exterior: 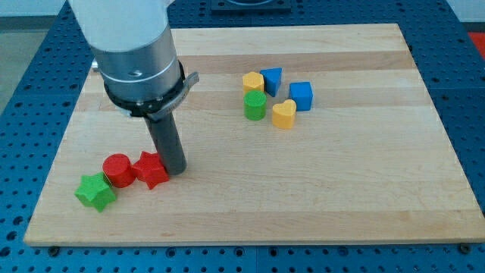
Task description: Slide the green circle towards bottom left
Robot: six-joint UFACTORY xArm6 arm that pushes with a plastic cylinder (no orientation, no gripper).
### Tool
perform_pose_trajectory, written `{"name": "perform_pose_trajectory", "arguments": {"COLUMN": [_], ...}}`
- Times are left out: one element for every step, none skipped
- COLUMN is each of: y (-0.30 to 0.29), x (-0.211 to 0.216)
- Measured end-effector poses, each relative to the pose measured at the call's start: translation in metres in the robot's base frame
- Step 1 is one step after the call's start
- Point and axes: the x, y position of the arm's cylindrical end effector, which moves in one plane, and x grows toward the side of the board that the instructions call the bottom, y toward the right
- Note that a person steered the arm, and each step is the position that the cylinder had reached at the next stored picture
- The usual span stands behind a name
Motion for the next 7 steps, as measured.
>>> {"name": "perform_pose_trajectory", "arguments": {"y": [-0.003,-0.013,-0.015,0.04,0.093,0.128,0.144], "x": [0.018,0.036,0.039,0.038,0.018,-0.018,-0.05]}}
